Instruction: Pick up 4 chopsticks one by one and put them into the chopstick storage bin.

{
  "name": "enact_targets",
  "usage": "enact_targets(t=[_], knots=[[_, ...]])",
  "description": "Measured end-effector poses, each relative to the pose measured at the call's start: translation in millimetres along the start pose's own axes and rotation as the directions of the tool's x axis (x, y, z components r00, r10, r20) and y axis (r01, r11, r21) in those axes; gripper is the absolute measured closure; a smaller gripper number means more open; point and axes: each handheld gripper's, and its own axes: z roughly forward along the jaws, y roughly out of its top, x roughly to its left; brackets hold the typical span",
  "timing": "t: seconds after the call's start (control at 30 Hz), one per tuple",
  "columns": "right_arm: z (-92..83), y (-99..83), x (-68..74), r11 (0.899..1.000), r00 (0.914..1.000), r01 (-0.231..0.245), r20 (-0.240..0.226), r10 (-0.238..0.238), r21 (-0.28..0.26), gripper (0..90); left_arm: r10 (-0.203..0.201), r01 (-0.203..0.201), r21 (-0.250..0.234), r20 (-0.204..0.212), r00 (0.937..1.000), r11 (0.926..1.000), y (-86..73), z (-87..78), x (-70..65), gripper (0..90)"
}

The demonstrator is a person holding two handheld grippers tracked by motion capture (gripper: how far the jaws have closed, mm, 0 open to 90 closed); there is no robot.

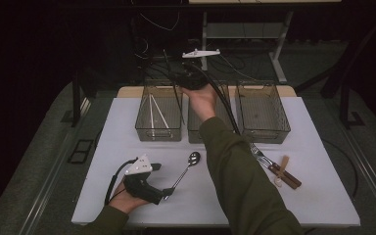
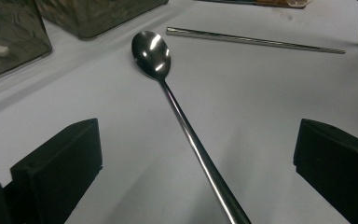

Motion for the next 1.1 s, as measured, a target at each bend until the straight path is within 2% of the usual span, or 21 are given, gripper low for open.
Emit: enact_targets(t=[0.27, 0.43, 0.63, 0.97, 1.07, 1.1], knots=[[26.2, -3.8, 4.8, 1.000, 0.9999, -0.003, 0.013, 0.002, 0.020, 85.4, 0.001, -0.001, -0.005, 0.005, 1.0000, 1.0000, 0.5, -0.3, -1.0, 0.0], [41.6, -15.6, 5.2, 0.997, 0.9994, -0.001, 0.036, -0.002, 0.072, 85.3, 0.010, -0.010, -0.008, 0.007, 0.9999, 0.9999, 0.8, -0.6, -0.4, 0.0], [55.2, -31.5, 5.6, 0.994, 0.9991, -0.004, 0.043, -0.001, 0.106, 85.3, 0.011, -0.011, -0.010, 0.008, 0.9999, 0.9999, 0.8, -0.1, -0.7, 0.0], [73.6, -51.6, 6.4, 0.983, 0.9962, -0.004, 0.086, -0.012, 0.181, 85.0, 0.012, -0.012, -0.010, 0.011, 0.9999, 0.9999, 1.0, 0.0, -1.4, 0.0], [78.6, -56.1, 5.3, 0.979, 0.9952, -0.004, 0.097, -0.017, 0.204, 83.0, 0.011, -0.011, -0.012, 0.013, 0.9999, 0.9999, 1.1, 0.1, -1.8, 0.0], [79.7, -57.2, 4.9, 0.978, 0.9940, 0.002, 0.107, -0.025, 0.210, 78.9, 0.013, -0.012, -0.011, 0.013, 0.9998, 0.9999, 1.1, 0.0, -1.6, 0.0]])
